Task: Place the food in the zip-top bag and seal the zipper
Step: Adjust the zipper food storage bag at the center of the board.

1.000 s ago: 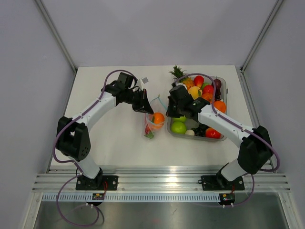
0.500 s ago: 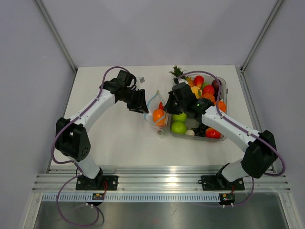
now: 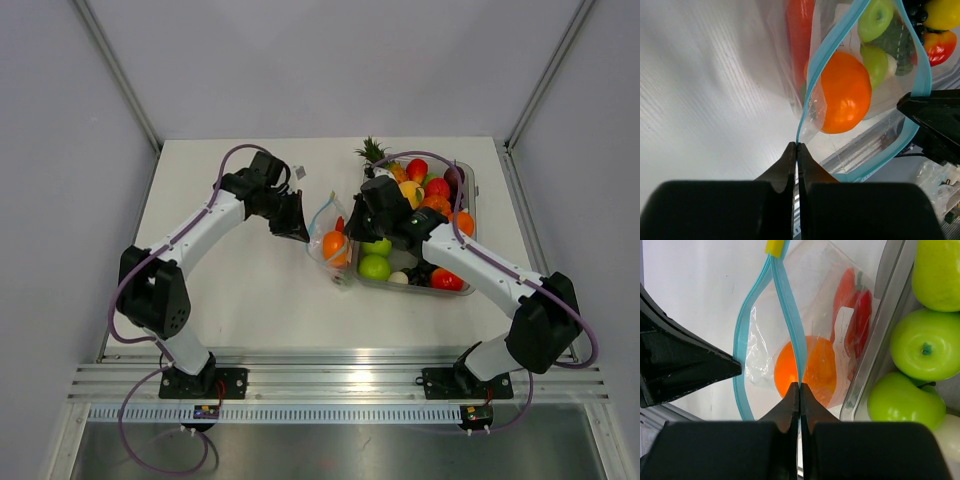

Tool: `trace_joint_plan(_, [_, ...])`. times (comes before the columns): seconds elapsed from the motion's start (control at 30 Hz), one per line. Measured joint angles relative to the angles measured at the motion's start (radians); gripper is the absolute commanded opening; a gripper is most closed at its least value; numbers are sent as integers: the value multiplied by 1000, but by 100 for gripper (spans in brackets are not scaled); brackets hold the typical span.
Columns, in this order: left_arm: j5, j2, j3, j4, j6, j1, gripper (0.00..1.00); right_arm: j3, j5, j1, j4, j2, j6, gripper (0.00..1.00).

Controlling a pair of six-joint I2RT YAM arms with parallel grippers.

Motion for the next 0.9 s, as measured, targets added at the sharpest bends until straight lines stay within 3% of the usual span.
trace_joint_plan(0.17, [-37, 0, 36, -40, -11, -4, 0, 0, -3, 0, -5, 8, -2, 0])
trace_joint_plan(0.37, [-232, -10, 204, -144, 5, -19, 0, 2, -7, 7, -31, -11, -5, 0])
trace_joint_plan(0.57, [-423, -25, 84, -162, 13, -54, 0, -10, -6, 16, -18, -29, -7, 0])
trace_joint_plan(0.73, [-483, 54, 48, -220, 13, -104, 0, -6, -5, 35, -56, 110, -10, 0])
trace_joint_plan(0.9, [-449, 36, 301, -302, 23, -147, 0, 114, 43, 111, -158, 114, -30, 0])
